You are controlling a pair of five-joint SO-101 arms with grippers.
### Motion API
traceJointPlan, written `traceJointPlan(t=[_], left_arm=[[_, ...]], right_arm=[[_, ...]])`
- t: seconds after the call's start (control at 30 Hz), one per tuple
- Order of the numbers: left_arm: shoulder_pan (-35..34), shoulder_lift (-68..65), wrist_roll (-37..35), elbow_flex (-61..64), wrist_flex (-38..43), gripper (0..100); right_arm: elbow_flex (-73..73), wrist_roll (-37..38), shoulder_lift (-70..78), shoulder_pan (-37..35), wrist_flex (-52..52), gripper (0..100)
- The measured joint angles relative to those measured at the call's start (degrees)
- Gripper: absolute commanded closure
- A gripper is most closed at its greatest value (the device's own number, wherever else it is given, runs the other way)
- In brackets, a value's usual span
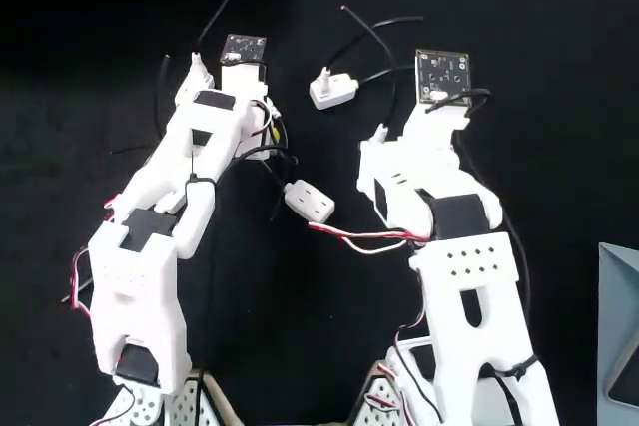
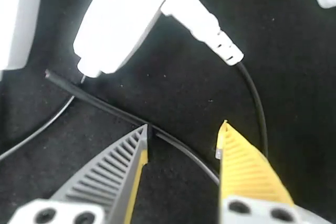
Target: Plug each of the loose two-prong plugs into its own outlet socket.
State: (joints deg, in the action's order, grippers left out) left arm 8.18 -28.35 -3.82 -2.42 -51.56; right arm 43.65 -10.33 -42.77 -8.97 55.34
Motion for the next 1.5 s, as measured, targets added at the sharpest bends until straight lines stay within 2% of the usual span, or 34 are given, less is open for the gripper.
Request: traceJointPlan(t=[0.07,0.2,0.3,0.5,0.7,0.83,0.97,1.13,1.17,1.33,1.5], left_arm=[[0.00,0.00,-0.18,-0.35,-2.55,83],[0.18,0.00,-0.26,-1.14,-8.09,98],[0.44,0.09,-0.26,-1.49,-12.40,95],[0.18,0.53,-0.18,-2.20,-24.26,97],[0.35,6.68,-0.18,-0.97,-33.58,97],[0.35,12.84,2.37,4.40,-33.93,97],[0.35,17.58,6.59,9.41,-29.54,95],[0.35,18.55,8.53,10.46,-25.41,72],[0.35,18.64,8.53,10.46,-25.14,71],[0.35,19.96,8.00,9.67,-25.67,73],[0.35,25.49,8.00,8.53,-32.62,78]], right_arm=[[0.00,0.00,0.00,0.00,0.00,98.7],[0.00,0.00,0.00,0.00,0.00,98.7],[0.00,0.00,0.00,0.00,0.00,98.7],[0.00,0.00,0.00,0.00,0.00,98.7],[0.00,0.00,0.00,-0.18,0.00,98.7],[0.00,0.00,0.00,-0.70,0.00,98.7],[0.00,0.00,0.00,-0.53,0.00,98.7],[0.00,0.00,0.00,-0.53,0.00,98.7],[0.00,0.00,0.00,-0.53,0.00,98.7],[0.00,0.00,0.00,-0.53,0.00,98.7],[0.00,0.00,0.00,-0.53,0.00,98.7]])
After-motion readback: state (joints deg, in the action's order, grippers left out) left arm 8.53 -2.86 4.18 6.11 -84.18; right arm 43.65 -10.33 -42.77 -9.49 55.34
